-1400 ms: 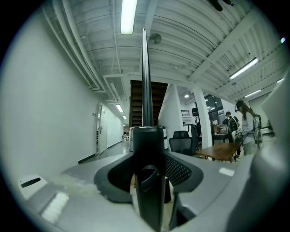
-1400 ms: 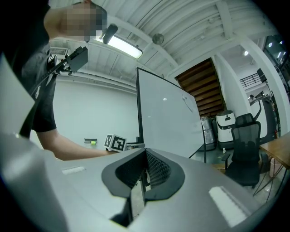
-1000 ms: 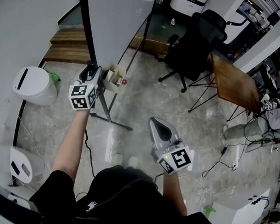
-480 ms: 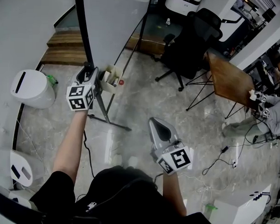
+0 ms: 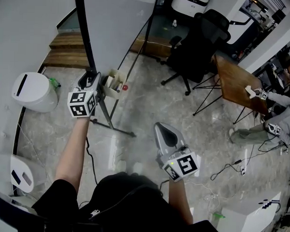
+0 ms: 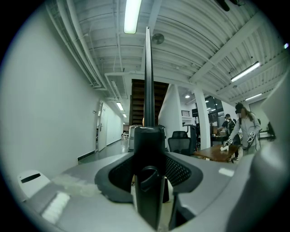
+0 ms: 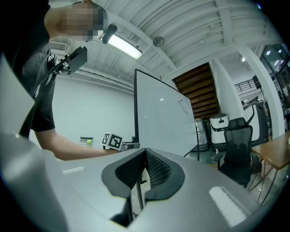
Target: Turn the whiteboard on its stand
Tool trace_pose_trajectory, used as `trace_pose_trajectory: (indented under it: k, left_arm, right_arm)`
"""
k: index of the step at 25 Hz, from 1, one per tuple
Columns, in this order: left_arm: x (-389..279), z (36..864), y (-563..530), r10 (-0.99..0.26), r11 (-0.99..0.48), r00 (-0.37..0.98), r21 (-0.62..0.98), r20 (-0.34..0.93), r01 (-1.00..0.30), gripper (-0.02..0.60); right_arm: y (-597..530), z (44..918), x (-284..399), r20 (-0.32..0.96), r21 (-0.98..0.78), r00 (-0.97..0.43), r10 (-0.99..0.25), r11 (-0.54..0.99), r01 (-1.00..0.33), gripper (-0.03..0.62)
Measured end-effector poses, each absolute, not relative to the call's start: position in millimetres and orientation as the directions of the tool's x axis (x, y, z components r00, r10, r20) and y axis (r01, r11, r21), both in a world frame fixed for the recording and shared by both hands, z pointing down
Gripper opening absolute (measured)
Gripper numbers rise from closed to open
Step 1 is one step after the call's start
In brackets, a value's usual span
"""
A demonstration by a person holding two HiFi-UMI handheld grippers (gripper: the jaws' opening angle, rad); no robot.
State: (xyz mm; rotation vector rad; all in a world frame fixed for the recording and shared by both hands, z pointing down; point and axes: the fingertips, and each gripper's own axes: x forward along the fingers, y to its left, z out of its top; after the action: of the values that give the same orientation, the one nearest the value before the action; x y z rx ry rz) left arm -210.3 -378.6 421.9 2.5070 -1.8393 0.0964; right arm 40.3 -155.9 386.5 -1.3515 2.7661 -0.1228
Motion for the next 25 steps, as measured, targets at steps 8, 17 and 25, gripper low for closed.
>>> trace_pose_trajectory:
  k: [8,17,25]
  left_arm:
    - [-211,423,-368,-0.953,-0.294,0.293,-0.007,0.076,-0.956,0.198]
    - [-210,421,-360,-0.952,-0.294,0.292,-0.004,0.086,-0.956,0.198]
    - [-210,424,-351,-0.951,-0.297,0.296,0.002,0.093,-0.955,0.198]
  right_arm:
    - [-152,387,48,-0.022,-0.099,-0.606,-0.795,0.605,-0.790,0.009]
    - [-152,383,52,-0.027,-0.097,-0.610,-0.792,0.609,-0.787,0.009]
    - [-152,386,54,-0.026,-0.093,-0.616,-0.788,0.615,-0.783,0.009]
